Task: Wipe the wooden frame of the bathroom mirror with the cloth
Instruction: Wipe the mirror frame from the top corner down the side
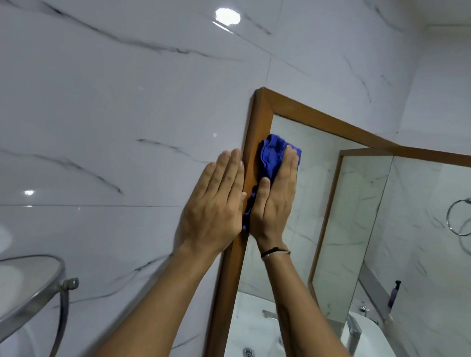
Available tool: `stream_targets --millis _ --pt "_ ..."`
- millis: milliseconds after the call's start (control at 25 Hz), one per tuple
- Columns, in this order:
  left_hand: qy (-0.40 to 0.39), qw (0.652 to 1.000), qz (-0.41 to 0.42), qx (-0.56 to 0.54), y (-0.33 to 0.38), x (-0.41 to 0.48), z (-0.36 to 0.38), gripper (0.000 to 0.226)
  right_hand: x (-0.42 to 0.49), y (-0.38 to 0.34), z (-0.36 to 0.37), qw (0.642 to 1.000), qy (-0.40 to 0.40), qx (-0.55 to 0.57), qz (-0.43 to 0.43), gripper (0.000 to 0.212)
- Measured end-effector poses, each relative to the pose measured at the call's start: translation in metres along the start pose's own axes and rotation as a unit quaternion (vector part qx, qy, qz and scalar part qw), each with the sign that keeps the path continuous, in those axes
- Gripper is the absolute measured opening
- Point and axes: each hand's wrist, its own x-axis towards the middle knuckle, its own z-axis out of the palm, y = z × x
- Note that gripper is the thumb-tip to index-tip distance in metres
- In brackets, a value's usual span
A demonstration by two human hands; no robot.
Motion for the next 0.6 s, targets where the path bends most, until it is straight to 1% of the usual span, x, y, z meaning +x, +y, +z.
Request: stream_targets --millis 80,160,240,320,360,440,480,520,600 --pt "-0.007 1.0 -0.008 -0.004 0.001 -0.003 0.0 0.063 -0.054 0.009 -0.003 1.0 -0.016 0.008 0.016 0.067" --pt "-0.007 1.0 0.0 0.011 0.002 -0.007 0.0 0.062 -0.123 0.016 -0.016 0.998 -0.056 -0.014 0.023 0.062" --pt "-0.003 1.0 -0.003 0.004 0.002 -0.006 -0.005 0.061 -0.153 0.014 -0.024 0.997 -0.07 -0.038 0.018 0.059" --pt "0.002 1.0 -0.004 -0.002 0.007 -0.009 -0.007 0.061 -0.115 0.008 -0.022 0.997 -0.06 -0.035 -0.013 0.056" --pt "0.007 1.0 0.005 0.005 0.007 -0.007 -0.006 0.061 -0.08 0.003 -0.015 0.998 -0.041 -0.033 -0.029 0.056" --pt "0.003 1.0 0.001 -0.001 0.004 -0.009 -0.003 0.061 -0.002 -0.008 -0.004 0.999 -0.001 -0.02 -0.035 0.056" --pt "0.004 1.0 -0.001 -0.01 0.004 -0.011 -0.003 0.061 0.023 -0.009 -0.001 0.999 0.019 -0.022 -0.035 0.056" --pt "0.011 1.0 -0.003 -0.015 0.005 -0.013 -0.002 0.06 0.031 -0.005 0.004 0.999 0.03 -0.027 -0.031 0.056" --pt "0.012 1.0 -0.005 -0.021 0.006 -0.021 0.002 0.06 -0.01 0.01 0.008 0.999 0.023 -0.015 -0.028 0.055"
